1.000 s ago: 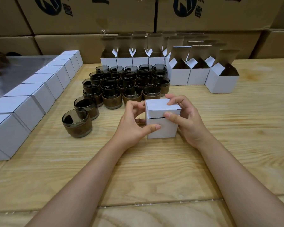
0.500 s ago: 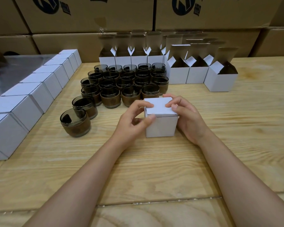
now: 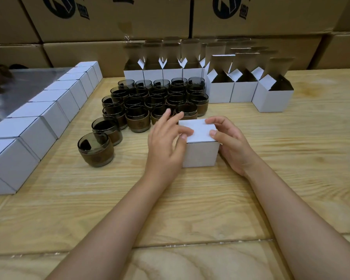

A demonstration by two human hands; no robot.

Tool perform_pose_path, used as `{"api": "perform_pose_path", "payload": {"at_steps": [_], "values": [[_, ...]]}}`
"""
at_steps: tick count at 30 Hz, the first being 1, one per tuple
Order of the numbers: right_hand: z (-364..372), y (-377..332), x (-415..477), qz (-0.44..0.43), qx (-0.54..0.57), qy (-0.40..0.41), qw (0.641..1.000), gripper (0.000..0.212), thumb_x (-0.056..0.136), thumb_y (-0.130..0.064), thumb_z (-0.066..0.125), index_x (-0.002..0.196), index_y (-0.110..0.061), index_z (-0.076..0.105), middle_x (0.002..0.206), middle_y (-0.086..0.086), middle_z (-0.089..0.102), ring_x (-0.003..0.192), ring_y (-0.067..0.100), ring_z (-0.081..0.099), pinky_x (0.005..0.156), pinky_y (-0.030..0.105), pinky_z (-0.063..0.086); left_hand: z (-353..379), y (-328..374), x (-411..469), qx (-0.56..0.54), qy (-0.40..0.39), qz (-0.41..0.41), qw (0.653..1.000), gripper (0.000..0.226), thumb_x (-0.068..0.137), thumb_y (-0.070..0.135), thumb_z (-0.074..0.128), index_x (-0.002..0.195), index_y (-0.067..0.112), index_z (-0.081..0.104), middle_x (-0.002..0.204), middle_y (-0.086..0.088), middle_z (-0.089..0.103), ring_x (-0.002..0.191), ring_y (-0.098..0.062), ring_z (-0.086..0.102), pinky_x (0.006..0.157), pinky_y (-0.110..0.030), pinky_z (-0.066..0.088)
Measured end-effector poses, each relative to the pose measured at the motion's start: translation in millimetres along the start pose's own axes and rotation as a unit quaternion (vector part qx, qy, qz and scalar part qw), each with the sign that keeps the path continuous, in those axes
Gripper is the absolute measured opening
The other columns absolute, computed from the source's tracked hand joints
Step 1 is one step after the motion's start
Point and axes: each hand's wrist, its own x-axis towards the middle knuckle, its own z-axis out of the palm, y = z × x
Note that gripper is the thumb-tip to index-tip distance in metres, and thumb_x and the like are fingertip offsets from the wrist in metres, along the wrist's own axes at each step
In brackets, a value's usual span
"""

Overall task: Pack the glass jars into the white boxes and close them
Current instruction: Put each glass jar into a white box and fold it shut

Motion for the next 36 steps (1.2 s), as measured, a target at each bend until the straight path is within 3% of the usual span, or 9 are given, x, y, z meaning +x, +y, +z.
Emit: {"api": "perform_pose_path", "payload": {"at_steps": [3, 6, 11, 18, 22, 24, 29, 33, 36], "values": [[6, 2, -1, -0.019, -0.043, -0.002, 0.999, 0.027, 0.08, -0.019, 0.06, 0.106, -0.02, 0.055, 0.104, -0.003, 0.057, 0.088, 0.009, 0.056, 0.078, 0.024, 0.046, 0, 3, -13, 0.198, -0.011, 0.192, 0.961, 0.031, 0.087, 0.011, 0.05, 0.111, 0.002, 0.067, 0.121, -0.011, 0.066, 0.122, -0.024, 0.056, 0.112, -0.043, 0.029], [15, 5, -4, -0.019, -0.088, -0.035, 0.995, 0.04, 0.084, -0.024, 0.059, 0.122, -0.021, 0.049, 0.118, 0.001, 0.057, 0.101, 0.009, 0.059, 0.084, 0.022, 0.048, -3, 16, -21, 0.296, -0.023, 0.187, 0.936, 0.04, 0.089, 0.033, 0.051, 0.107, 0.002, 0.069, 0.098, -0.013, 0.069, 0.093, -0.03, 0.066, 0.089, -0.041, 0.048], [19, 5, -3, 0.028, -0.047, -0.017, 0.998, 0.046, 0.09, -0.039, 0.05, 0.133, -0.027, 0.041, 0.125, 0.01, 0.057, 0.107, 0.023, 0.059, 0.104, 0.042, 0.043, -39, 14, -41, 0.387, 0.041, 0.224, 0.894, 0.032, 0.082, 0.036, 0.062, 0.072, 0.006, 0.062, 0.069, -0.011, 0.055, 0.063, -0.03, 0.054, 0.062, -0.039, 0.043], [13, 6, 0, 0.057, -0.019, -0.007, 0.998, 0.046, 0.086, -0.036, 0.051, 0.127, -0.016, 0.052, 0.115, 0.015, 0.064, 0.102, 0.023, 0.063, 0.095, 0.036, 0.049, -143, -23, -99, 0.446, 0.075, 0.204, 0.869, 0.021, 0.083, 0.028, 0.058, 0.082, 0.007, 0.055, 0.077, -0.019, 0.062, 0.072, -0.034, 0.056, 0.063, -0.045, 0.045], [12, 6, 0, 0.056, -0.023, -0.008, 0.998, 0.043, 0.087, -0.032, 0.049, 0.124, -0.012, 0.056, 0.113, 0.017, 0.064, 0.102, 0.026, 0.062, 0.097, 0.04, 0.047, -191, -55, -118, 0.449, 0.037, 0.034, 0.892, 0.033, 0.09, 0.034, 0.048, 0.094, 0.004, 0.061, 0.098, -0.021, 0.06, 0.089, -0.043, 0.06, 0.072, -0.059, 0.052], [13, 5, -1, 0.058, -0.027, -0.01, 0.998, 0.043, 0.085, -0.031, 0.049, 0.122, -0.011, 0.057, 0.112, 0.017, 0.065, 0.103, 0.027, 0.062, 0.097, 0.041, 0.047, -197, -60, -112, 0.413, 0.049, -0.019, 0.909, 0.031, 0.089, 0.04, 0.048, 0.1, 0.013, 0.055, 0.104, -0.016, 0.056, 0.092, -0.043, 0.058, 0.076, -0.059, 0.051], [13, 6, 0, 0.058, -0.025, -0.003, 0.998, 0.041, 0.084, -0.029, 0.05, 0.119, -0.009, 0.058, 0.109, 0.017, 0.065, 0.104, 0.029, 0.061, 0.096, 0.041, 0.047, -189, -79, -78, 0.409, 0.127, 0.037, 0.903, 0.03, 0.094, 0.034, 0.05, 0.1, 0.006, 0.06, 0.104, -0.016, 0.062, 0.09, -0.042, 0.062, 0.077, -0.058, 0.05], [12, 7, 1, 0.059, -0.024, -0.001, 0.998, 0.039, 0.085, -0.028, 0.055, 0.118, -0.008, 0.06, 0.11, 0.017, 0.065, 0.104, 0.028, 0.061, 0.094, 0.037, 0.049, -185, -92, -57, 0.472, 0.121, -0.001, 0.873, 0.032, 0.091, 0.023, 0.044, 0.108, 0.006, 0.064, 0.101, -0.018, 0.069, 0.096, -0.042, 0.059, 0.081, -0.053, 0.045], [11, 7, 2, 0.061, -0.021, 0.003, 0.998, 0.043, 0.082, -0.029, 0.052, 0.119, -0.007, 0.059, 0.11, 0.017, 0.065, 0.104, 0.027, 0.061, 0.093, 0.037, 0.049, -178, -90, -36, 0.452, 0.099, -0.053, 0.885, 0.045, 0.081, 0.016, 0.038, 0.114, 0.004, 0.065, 0.108, -0.018, 0.069, 0.105, -0.04, 0.054, 0.085, -0.05, 0.043]]}}
